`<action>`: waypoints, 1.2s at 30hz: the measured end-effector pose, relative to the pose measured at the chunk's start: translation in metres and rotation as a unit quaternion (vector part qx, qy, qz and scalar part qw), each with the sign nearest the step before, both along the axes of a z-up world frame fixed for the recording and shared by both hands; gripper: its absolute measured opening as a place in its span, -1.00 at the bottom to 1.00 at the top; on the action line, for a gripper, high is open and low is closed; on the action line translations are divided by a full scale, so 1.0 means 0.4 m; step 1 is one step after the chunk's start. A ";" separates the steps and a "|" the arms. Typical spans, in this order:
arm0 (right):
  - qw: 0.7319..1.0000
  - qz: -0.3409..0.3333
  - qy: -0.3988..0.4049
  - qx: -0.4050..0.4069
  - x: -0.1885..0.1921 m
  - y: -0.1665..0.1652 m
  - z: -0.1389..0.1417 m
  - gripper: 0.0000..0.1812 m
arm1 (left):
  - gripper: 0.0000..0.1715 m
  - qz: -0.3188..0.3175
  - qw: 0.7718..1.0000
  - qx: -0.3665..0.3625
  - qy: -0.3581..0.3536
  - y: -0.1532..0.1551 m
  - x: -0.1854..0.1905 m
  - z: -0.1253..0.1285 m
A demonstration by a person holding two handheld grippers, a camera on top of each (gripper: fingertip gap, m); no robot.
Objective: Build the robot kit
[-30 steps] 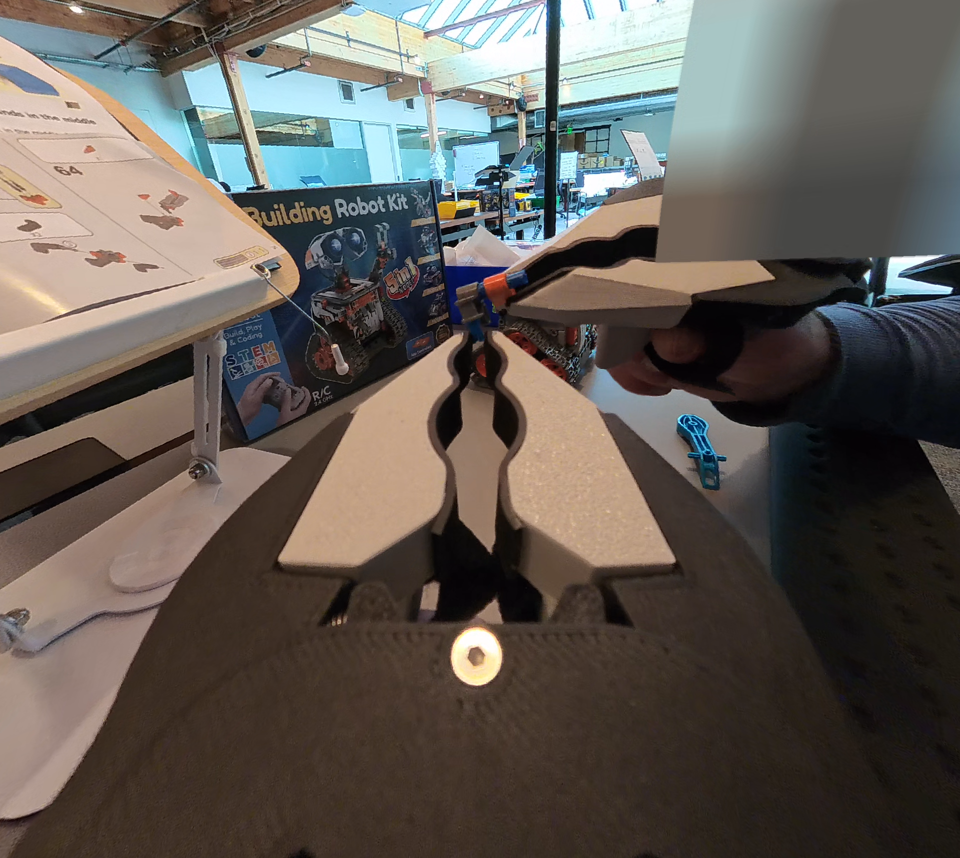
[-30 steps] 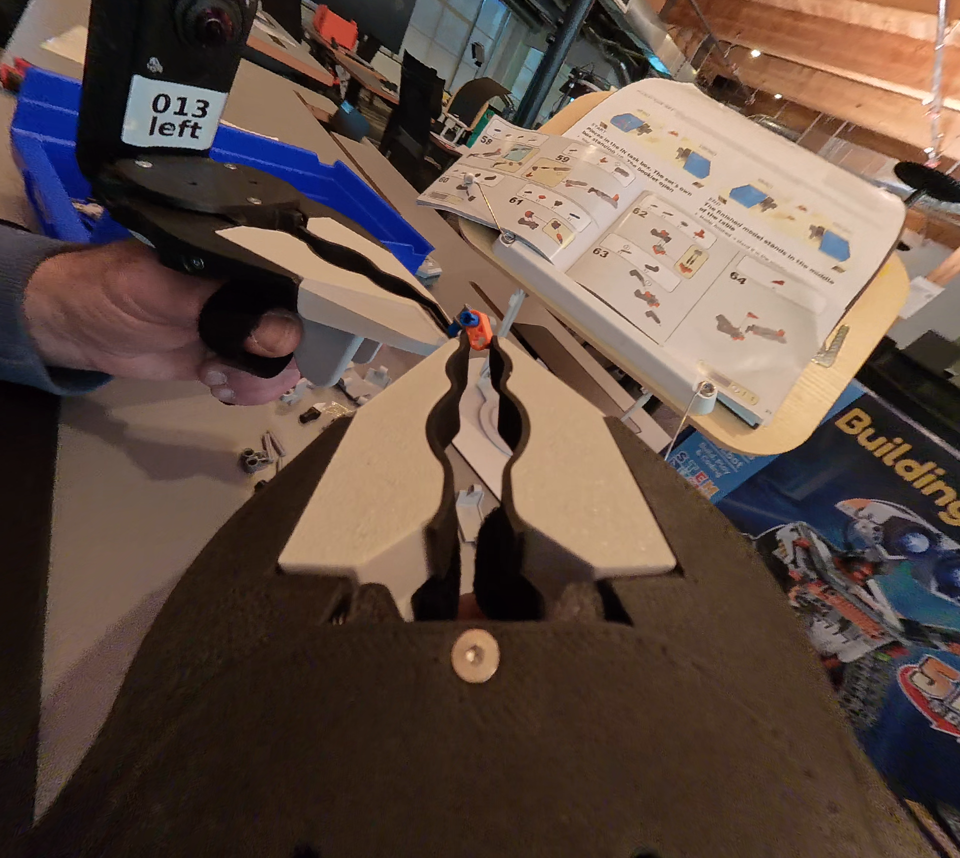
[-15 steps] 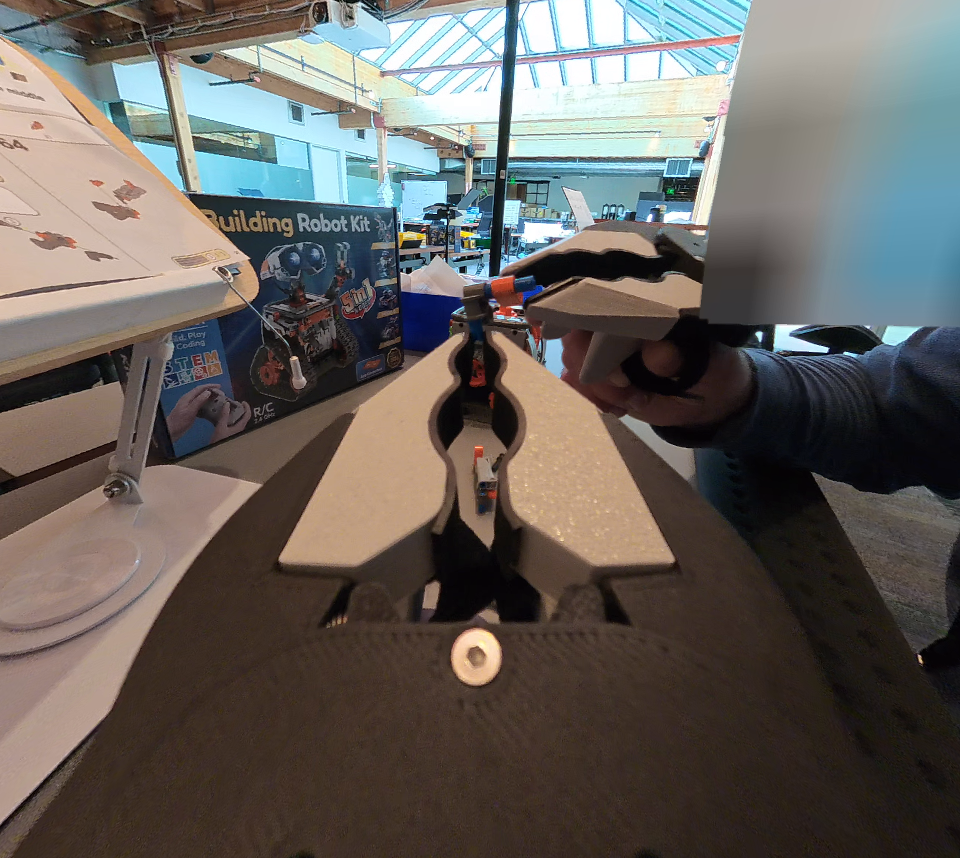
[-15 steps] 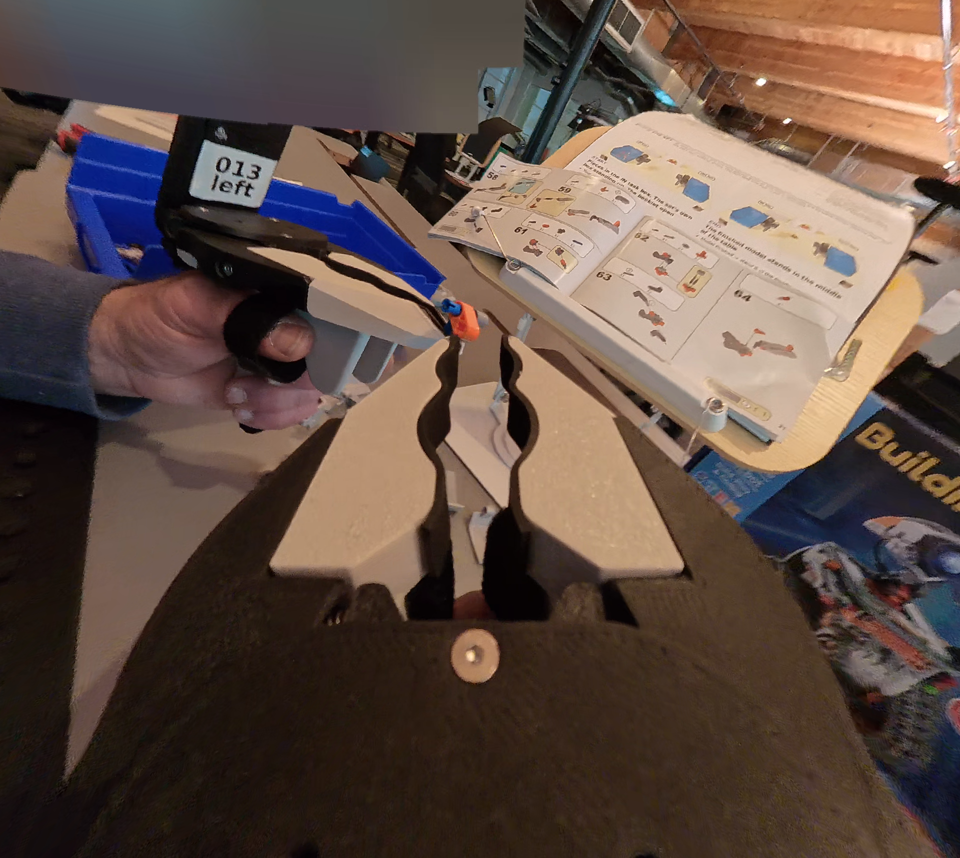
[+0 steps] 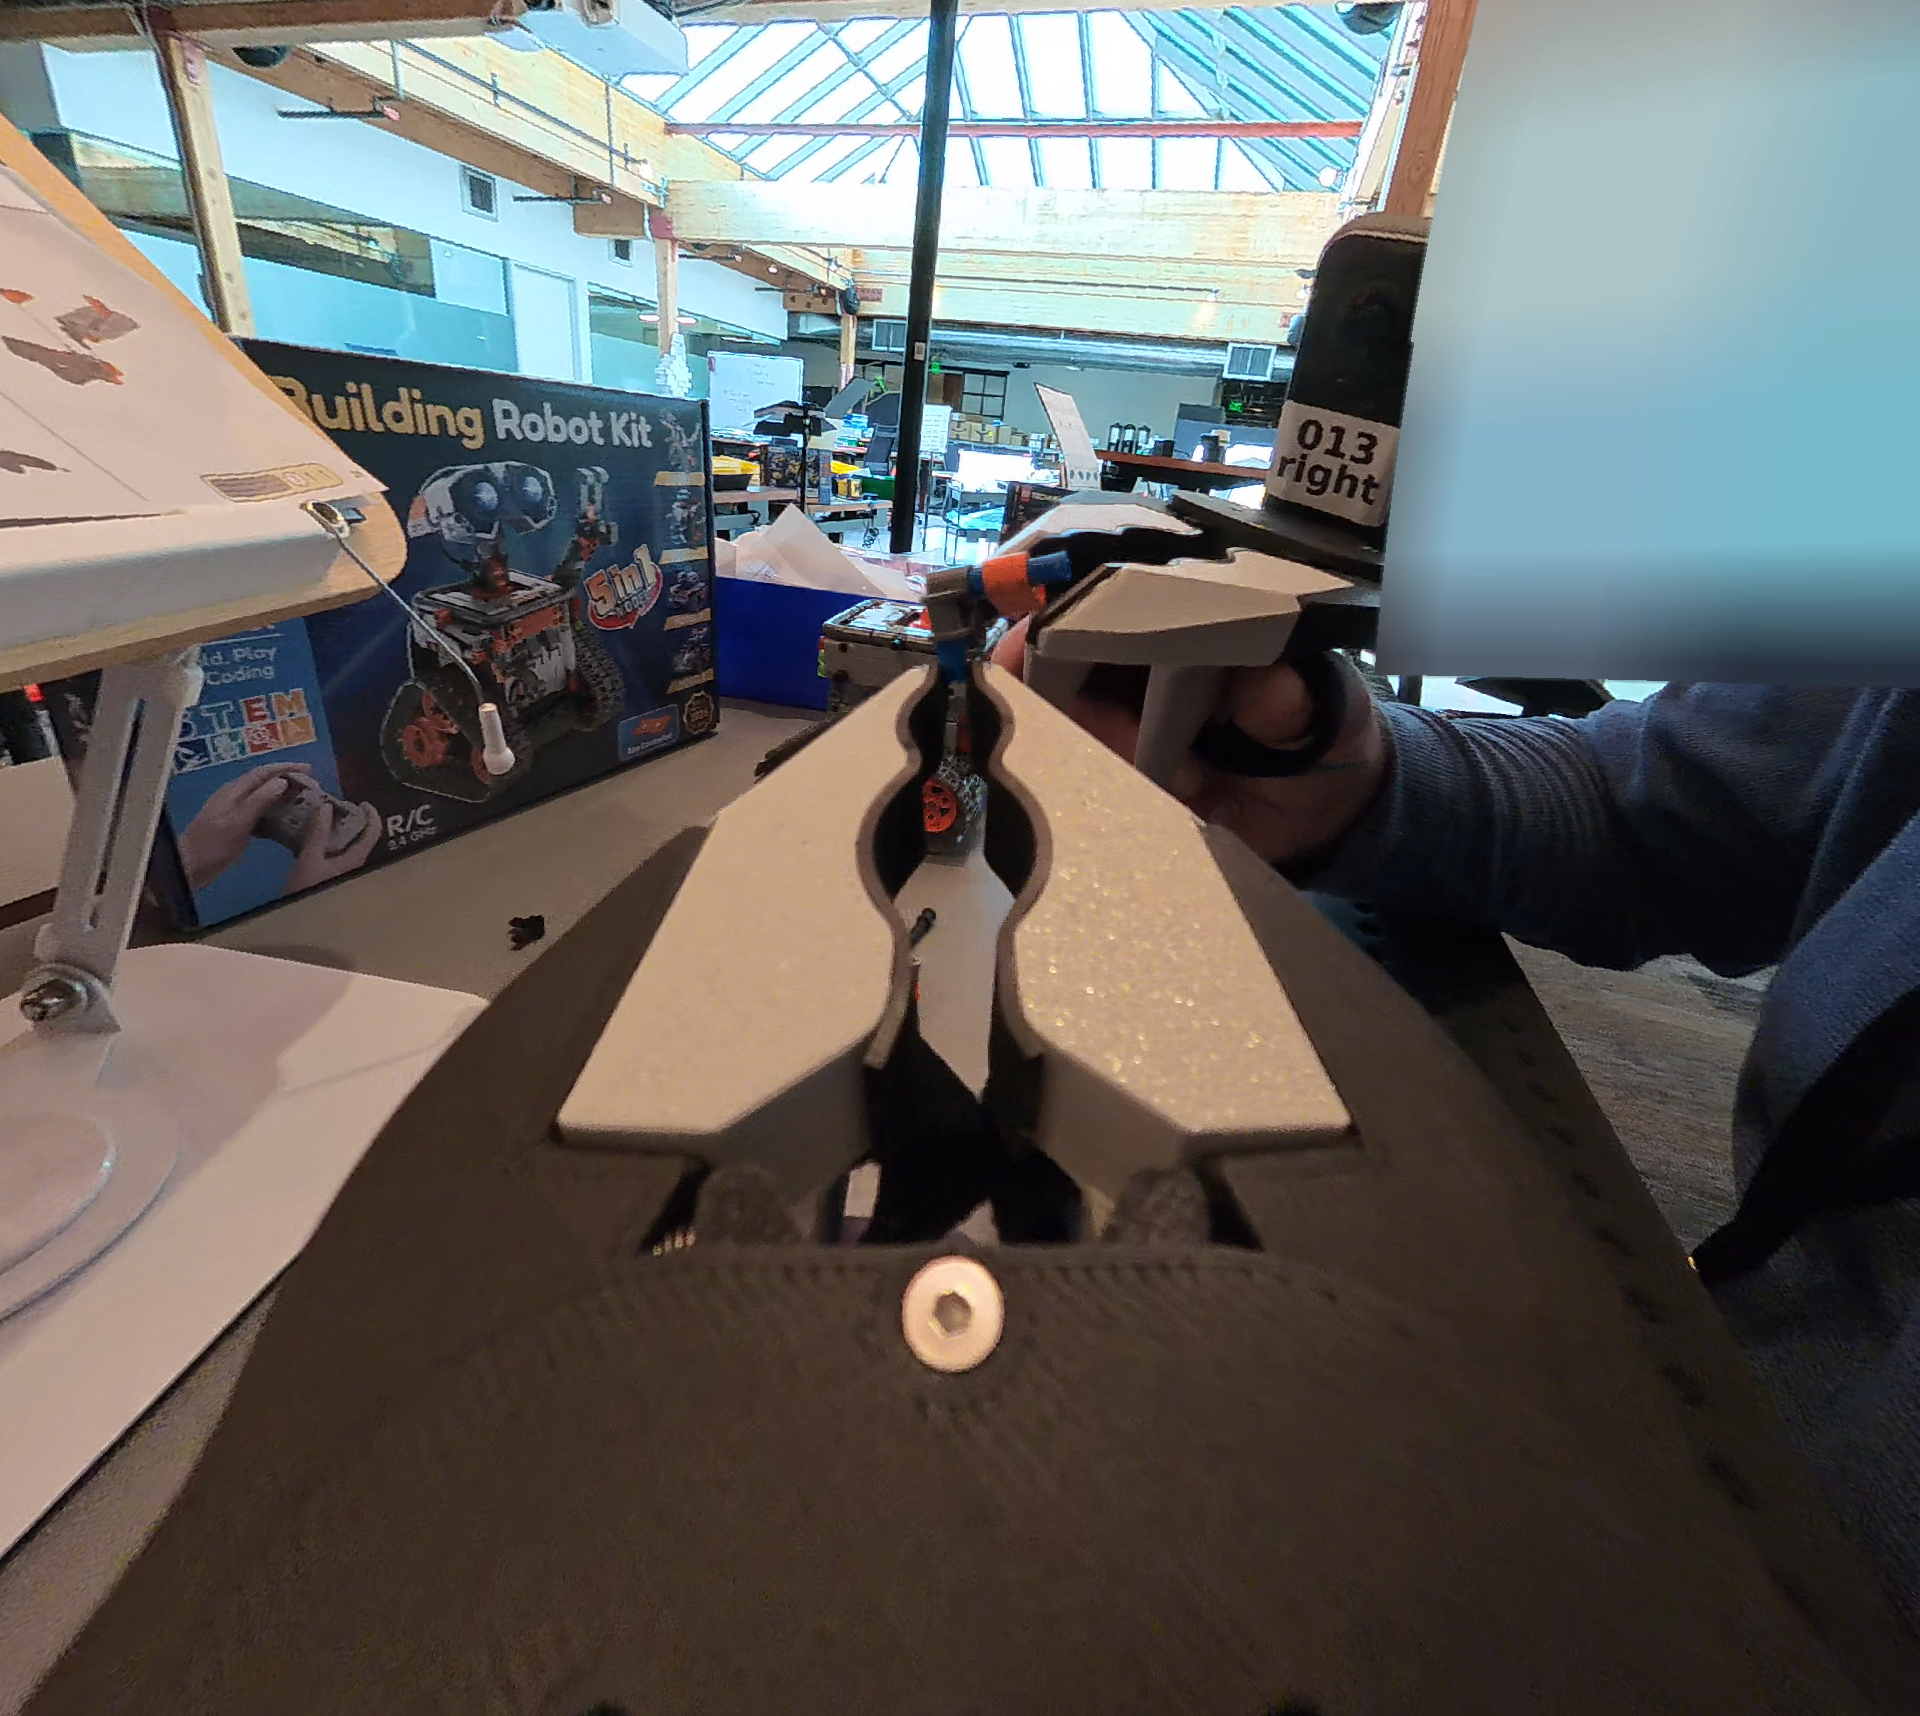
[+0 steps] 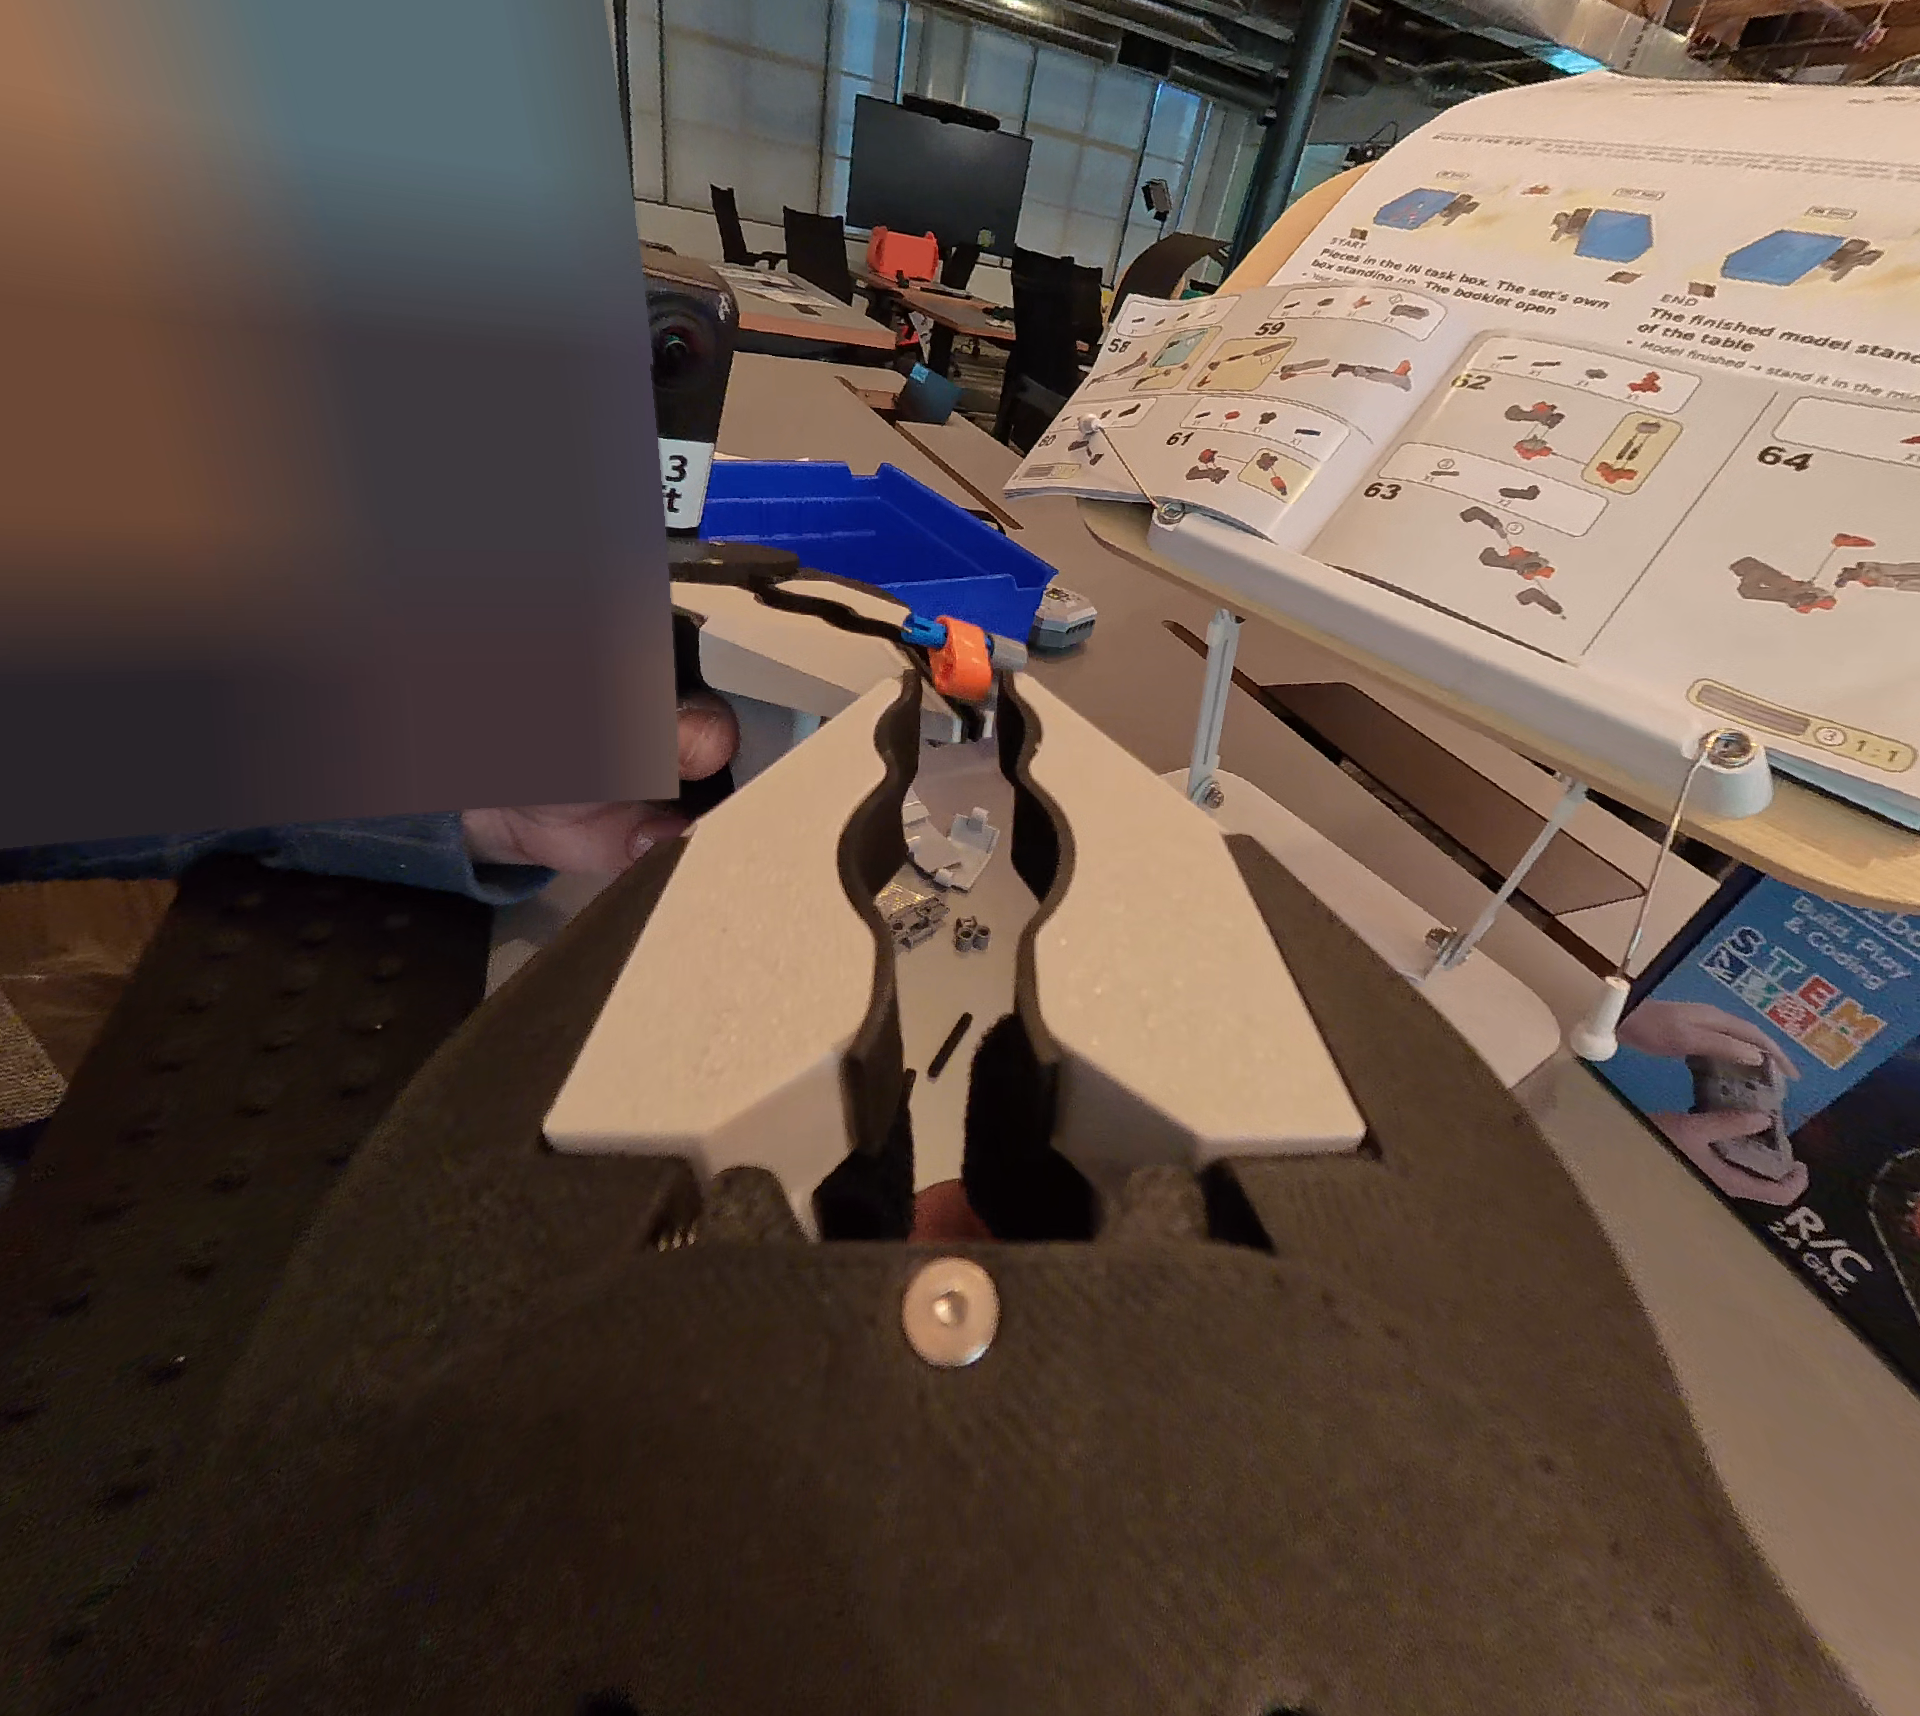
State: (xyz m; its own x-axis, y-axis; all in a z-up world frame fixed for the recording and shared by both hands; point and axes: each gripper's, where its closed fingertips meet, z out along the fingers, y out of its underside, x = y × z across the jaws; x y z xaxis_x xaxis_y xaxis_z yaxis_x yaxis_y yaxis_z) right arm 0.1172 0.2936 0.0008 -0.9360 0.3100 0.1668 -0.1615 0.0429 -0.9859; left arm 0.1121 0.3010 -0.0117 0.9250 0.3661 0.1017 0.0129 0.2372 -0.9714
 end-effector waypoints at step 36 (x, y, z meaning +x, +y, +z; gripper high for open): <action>0.998 0.061 0.019 0.002 0.072 -0.010 0.018 -0.66 | -0.98 -0.112 0.994 0.009 0.002 0.020 0.076 0.010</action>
State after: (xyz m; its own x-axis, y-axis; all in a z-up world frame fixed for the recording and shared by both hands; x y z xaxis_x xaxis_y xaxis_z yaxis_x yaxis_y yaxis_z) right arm 0.1458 0.2896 0.0079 -0.9598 0.1930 0.2038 -0.2028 0.0253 -0.9789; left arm 0.1423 0.3090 -0.0076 0.9834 0.1488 0.1033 0.0644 0.2461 -0.9671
